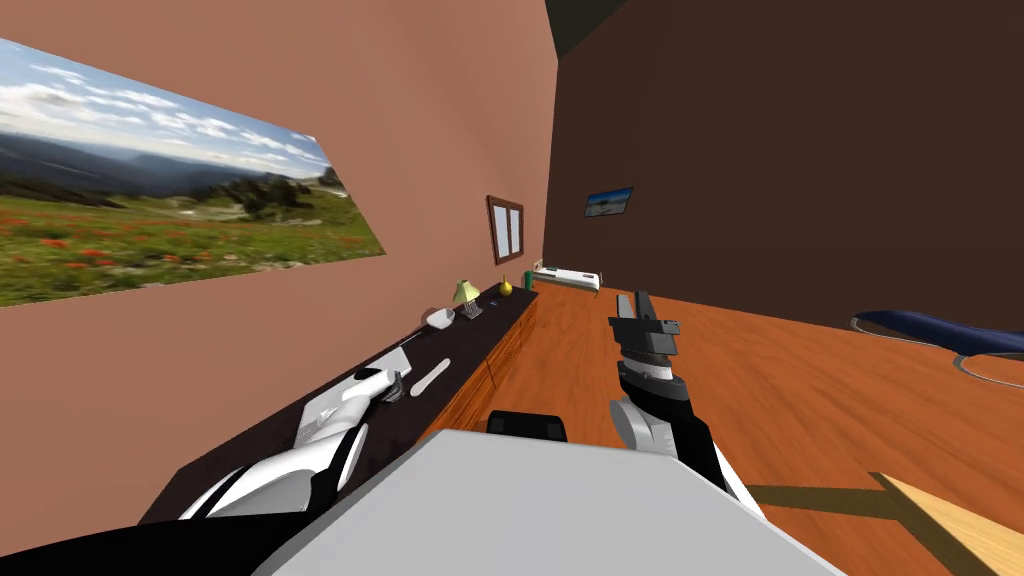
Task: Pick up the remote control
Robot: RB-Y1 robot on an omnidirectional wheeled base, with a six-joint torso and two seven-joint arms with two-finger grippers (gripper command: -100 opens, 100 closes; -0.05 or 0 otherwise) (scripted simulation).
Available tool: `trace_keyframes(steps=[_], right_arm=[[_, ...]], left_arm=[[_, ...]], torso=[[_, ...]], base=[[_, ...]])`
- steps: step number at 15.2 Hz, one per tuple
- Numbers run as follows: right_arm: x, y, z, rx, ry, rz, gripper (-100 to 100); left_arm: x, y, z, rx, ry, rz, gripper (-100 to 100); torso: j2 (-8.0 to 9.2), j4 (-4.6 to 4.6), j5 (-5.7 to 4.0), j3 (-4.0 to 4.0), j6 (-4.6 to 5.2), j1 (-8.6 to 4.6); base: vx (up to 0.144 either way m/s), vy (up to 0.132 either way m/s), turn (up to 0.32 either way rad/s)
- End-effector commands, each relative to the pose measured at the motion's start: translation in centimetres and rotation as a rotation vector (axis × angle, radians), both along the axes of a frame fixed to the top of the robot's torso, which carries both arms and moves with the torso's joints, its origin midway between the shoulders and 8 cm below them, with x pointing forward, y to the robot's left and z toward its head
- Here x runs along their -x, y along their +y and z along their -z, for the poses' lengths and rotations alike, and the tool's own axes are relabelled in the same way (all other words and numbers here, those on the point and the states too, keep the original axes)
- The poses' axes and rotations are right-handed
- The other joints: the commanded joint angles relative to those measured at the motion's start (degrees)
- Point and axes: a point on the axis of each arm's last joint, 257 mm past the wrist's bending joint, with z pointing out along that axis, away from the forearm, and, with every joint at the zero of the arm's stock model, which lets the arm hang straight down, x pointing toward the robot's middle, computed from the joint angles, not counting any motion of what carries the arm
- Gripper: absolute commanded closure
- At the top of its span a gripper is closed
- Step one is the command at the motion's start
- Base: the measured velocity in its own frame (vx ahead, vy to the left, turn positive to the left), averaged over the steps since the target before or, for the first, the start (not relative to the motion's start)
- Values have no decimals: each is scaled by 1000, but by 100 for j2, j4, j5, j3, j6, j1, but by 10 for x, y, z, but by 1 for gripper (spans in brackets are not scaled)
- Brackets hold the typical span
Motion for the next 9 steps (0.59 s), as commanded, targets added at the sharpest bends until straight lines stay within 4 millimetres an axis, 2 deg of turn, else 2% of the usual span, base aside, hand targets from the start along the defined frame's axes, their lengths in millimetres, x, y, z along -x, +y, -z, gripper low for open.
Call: trace_keyframes(steps=[1, 3, 5, 7, 8, 9], right_arm=[[0, 0, 0, 0, 0, 0, 0], [0, 0, 0, 0, 0, 0, 0], [0, 0, 0, 0, 0, 0, 0], [0, 0, 0, 0, 0, 0, 0], [0, 0, 0, 0, 0, 0, 0], [0, 0, 0, 0, 0, 0, 0]], left_arm=[[14, -5, 10, 38, 27, -30, -100], [20, -9, 13, 82, 40, -63, -100], [43, -17, 28, 141, 79, -118, -100], [45, -19, 29, 149, 86, -119, -100], [56, -27, 35, 198, 107, -156, -100], [59, -28, 36, 201, 112, -159, -100]], torso=[[0, 0, 0, 0, 0, 0], [7, 1, 0, 4, -6, 1], [4, 1, -1, 3, 0, -1], [-1, 0, 0, -1, -1, 2], [1, 0, 0, 0, -5, 3], [0, 0, 0, 0, -2, 3]], base=[[45, 29, -76], [33, 17, -54], [50, 20, -205], [57, 33, -109], [53, 31, -103], [54, 32, -122]])
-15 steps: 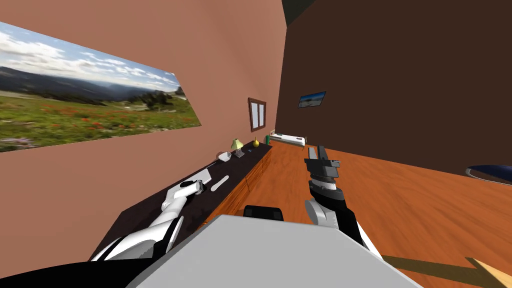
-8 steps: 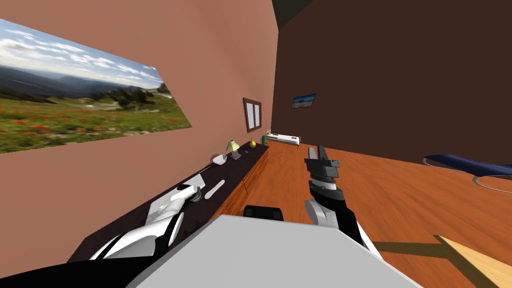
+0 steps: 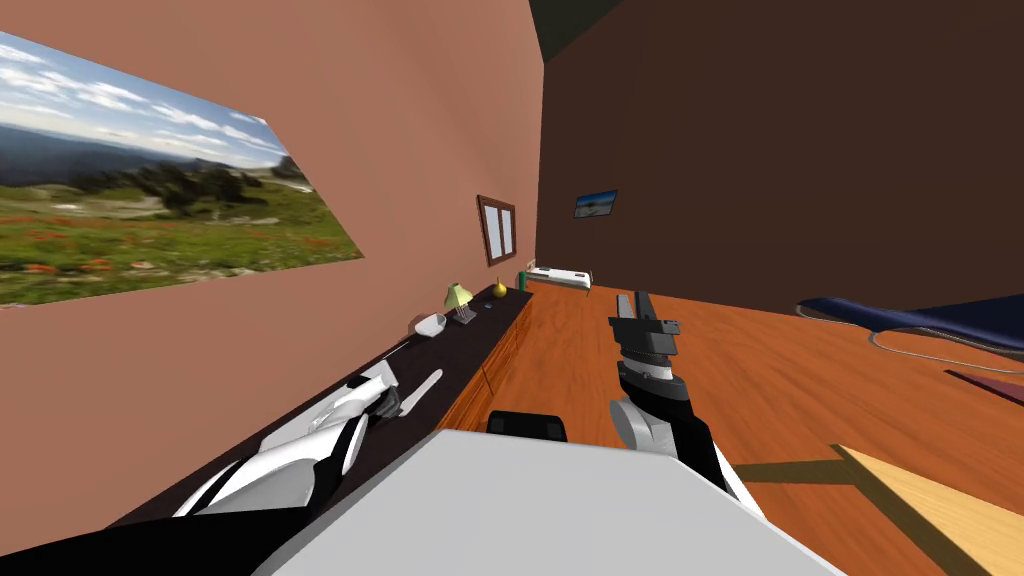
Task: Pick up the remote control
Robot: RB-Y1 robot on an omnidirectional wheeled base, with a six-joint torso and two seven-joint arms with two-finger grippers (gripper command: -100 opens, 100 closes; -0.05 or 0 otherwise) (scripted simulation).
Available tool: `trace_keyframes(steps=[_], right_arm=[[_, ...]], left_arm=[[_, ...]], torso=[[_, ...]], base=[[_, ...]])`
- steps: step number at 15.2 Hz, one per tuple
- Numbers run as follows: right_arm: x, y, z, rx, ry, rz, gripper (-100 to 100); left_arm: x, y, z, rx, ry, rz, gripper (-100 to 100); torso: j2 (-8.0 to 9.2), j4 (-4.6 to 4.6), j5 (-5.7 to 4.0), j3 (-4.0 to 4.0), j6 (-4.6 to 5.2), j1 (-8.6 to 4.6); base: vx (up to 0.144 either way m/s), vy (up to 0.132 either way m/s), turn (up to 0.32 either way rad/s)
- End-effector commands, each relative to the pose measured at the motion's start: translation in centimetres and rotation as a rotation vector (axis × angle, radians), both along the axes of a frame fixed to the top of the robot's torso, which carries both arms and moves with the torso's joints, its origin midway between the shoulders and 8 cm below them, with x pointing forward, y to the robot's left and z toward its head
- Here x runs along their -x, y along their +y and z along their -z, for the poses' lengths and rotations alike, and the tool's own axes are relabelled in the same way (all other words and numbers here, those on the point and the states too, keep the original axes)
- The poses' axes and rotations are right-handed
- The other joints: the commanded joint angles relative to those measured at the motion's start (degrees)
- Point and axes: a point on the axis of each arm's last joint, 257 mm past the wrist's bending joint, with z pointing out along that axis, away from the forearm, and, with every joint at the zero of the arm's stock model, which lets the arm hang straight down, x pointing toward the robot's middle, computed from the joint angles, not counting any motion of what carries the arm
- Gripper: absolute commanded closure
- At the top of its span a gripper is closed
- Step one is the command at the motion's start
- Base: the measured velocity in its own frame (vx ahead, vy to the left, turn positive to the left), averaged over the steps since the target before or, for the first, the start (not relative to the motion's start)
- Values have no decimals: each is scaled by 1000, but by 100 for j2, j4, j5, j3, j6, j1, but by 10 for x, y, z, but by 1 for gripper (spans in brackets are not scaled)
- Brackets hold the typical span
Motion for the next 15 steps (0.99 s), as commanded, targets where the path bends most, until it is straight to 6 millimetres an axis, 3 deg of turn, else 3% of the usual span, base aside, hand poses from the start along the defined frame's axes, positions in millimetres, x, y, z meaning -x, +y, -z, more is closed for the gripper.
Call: trace_keyframes(steps=[1, 6, 8, 9, 15], right_arm=[[0, 0, 0, 0, 0, 0, 0], [0, 0, 0, 0, 0, 0, 0], [0, 0, 0, 0, 0, 0, 0], [0, 0, 0, 0, 0, 0, 0], [0, 0, 0, 0, 0, 0, 0]], left_arm=[[10, -10, 5, 58, 19, -43, -100], [30, -23, 15, 115, 55, -89, -100], [49, -40, 22, 192, 87, -149, -100], [23, -27, 9, 155, 40, -116, -100], [84, -66, 39, 262, 149, -210, -100]], torso=[[0, 0, 0, 0, 0, 0], [2, 0, 0, 1, 0, -1], [2, 1, -1, 1, 1, -4], [-4, 0, 1, -2, 1, 0], [9, 1, 0, 4, -4, -6]], base=[[63, 34, -175], [48, 31, -99], [67, 33, -161], [80, 63, -132], [32, 27, -38]])
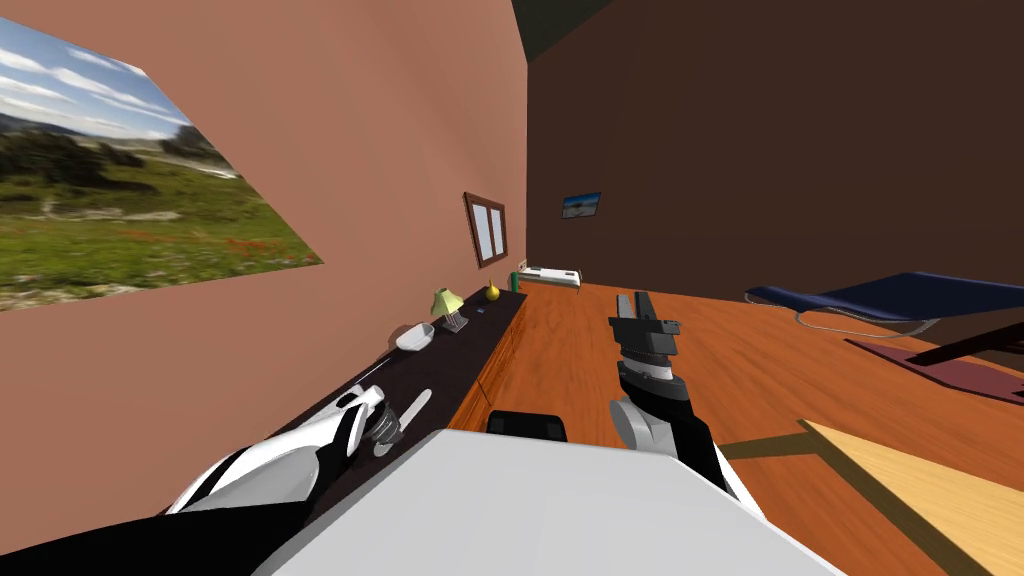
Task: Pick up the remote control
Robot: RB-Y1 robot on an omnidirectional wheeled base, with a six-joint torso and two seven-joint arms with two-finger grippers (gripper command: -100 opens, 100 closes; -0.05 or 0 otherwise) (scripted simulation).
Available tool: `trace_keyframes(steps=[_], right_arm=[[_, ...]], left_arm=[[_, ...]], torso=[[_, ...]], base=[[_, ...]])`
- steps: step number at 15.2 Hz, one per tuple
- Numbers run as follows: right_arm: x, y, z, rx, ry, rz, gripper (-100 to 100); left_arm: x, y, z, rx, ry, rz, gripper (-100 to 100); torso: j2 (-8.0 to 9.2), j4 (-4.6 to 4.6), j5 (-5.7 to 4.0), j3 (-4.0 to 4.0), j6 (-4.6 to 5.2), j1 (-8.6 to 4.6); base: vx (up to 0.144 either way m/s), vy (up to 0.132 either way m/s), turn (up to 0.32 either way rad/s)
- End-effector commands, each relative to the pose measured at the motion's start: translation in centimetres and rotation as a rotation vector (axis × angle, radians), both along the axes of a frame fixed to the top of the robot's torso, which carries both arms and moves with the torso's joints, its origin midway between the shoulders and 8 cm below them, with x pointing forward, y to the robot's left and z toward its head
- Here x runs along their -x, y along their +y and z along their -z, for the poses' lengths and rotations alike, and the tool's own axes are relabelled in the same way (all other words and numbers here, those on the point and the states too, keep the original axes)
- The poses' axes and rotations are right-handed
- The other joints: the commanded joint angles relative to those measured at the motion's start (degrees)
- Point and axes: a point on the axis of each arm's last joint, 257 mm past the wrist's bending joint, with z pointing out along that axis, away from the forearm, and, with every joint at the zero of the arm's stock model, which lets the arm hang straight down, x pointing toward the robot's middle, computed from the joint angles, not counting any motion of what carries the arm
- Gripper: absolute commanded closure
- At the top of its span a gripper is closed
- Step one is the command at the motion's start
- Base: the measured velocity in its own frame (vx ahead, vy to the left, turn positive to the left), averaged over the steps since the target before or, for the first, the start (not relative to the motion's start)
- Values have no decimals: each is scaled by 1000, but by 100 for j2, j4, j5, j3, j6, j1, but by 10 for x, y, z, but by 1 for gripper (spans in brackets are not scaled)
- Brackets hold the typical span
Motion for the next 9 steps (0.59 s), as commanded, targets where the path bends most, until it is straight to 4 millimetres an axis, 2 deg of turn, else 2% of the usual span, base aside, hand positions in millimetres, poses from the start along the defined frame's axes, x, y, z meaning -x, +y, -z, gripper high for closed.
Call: trace_keyframes(steps=[1, 3, 6, 7, 9], right_arm=[[0, 0, 0, 0, 0, 0, 0], [0, 0, 0, 0, 0, 0, 0], [0, 0, 0, 0, 0, 0, 0], [0, 0, 0, 0, 0, 0, 0], [0, 0, 0, 0, 0, 0, 0]], left_arm=[[-15, 7, -10, -7, -18, 2, -100], [4, -4, -1, 22, 16, -20, -100], [-17, 8, -10, -10, -22, 4, -100], [2, 5, -7, 11, -3, -54, -100], [7, 5, -7, 18, -1, -86, -100]], torso=[[0, 0, 0, 0, 0, 0], [4, 2, -5, 3, 5, -7], [9, 4, -6, 6, 4, -9], [10, 4, -6, 7, 4, -9], [-26, -2, -7, -12, 5, -13]], base=[[0, 0, 37], [-2, -1, -6], [0, 0, 0], [72, -17, 19], [143, -19, 22]])
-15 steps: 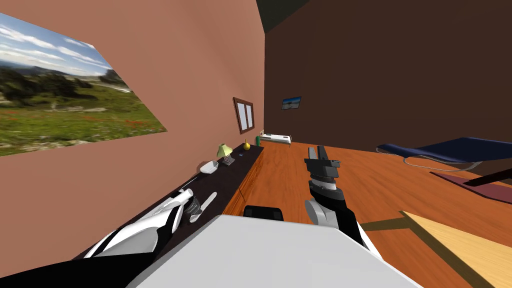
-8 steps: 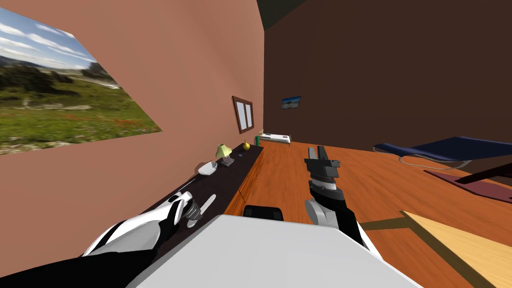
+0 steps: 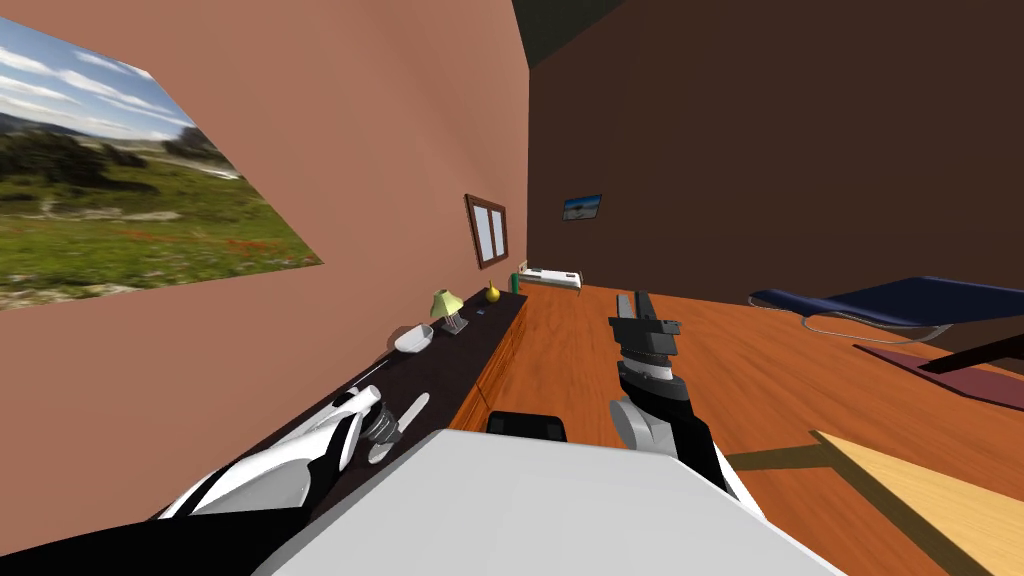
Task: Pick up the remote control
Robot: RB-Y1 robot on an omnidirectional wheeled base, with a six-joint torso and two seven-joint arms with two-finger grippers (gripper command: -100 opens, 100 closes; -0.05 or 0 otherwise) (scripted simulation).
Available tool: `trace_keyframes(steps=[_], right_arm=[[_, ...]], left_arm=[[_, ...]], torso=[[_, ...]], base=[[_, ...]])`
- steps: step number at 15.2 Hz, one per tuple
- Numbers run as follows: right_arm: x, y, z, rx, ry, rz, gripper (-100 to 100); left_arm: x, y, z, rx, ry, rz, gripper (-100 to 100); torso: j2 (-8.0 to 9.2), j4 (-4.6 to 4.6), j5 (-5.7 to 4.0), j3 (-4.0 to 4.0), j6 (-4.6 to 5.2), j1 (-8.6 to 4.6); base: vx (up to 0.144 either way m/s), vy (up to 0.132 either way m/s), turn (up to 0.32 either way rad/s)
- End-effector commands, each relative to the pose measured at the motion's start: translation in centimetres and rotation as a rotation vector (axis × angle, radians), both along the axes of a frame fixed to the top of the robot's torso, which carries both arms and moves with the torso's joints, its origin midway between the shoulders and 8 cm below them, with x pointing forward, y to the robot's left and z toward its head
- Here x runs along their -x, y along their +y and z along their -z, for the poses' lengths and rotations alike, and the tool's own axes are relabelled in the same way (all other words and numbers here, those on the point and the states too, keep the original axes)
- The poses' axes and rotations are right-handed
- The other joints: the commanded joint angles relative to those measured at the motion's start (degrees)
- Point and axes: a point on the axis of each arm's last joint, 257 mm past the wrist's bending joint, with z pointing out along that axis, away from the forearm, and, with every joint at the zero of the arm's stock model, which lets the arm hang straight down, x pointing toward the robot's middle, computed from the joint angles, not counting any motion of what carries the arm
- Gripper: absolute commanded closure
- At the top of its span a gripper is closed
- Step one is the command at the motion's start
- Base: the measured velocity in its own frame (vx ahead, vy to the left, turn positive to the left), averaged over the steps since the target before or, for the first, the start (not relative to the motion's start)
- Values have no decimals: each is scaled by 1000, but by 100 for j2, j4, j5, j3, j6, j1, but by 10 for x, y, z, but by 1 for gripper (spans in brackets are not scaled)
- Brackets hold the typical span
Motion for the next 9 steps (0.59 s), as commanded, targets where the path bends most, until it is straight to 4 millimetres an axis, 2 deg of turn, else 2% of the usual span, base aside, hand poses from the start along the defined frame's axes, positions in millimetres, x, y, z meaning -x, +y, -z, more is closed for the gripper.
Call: trace_keyframes(steps=[1, 2, 3, 5, 6, 8, 9], right_arm=[[0, 0, 0, 0, 0, 0, 0], [0, 0, 0, 0, 0, 0, 0], [0, 0, 0, 0, 0, 0, 0], [0, 0, 0, 0, 0, 0, 0], [0, 0, 0, 0, 0, 0, 0], [0, 0, 0, 0, 0, 0, 0], [0, 0, 0, 0, 0, 0, 0]], left_arm=[[9, 0, 0, 12, 3, -57, -100], [5, 0, 1, 6, 2, -24, -100], [6, -10, 11, 8, -5, -37, -100], [24, -20, 18, 35, 27, -58, -100], [6, -20, 21, 10, -12, -43, -100], [7, -24, 26, 10, -15, -46, -100], [-3, -19, 22, -4, -32, -36, -100]], torso=[[0, 0, 0, 0, 0, 0], [-14, -3, -1, -8, 1, -4], [-7, -3, -1, -6, 2, -2], [30, 4, 5, 15, 1, 23], [46, 7, 7, 24, -3, 26], [60, 12, 7, 33, 1, 34], [65, 13, 8, 36, -1, 34]], base=[[184, -36, 18], [113, -22, 13], [27, 29, -22], [-17, 54, -46], [-43, 63, -15], [-43, 64, -40], [-40, 55, -17]])
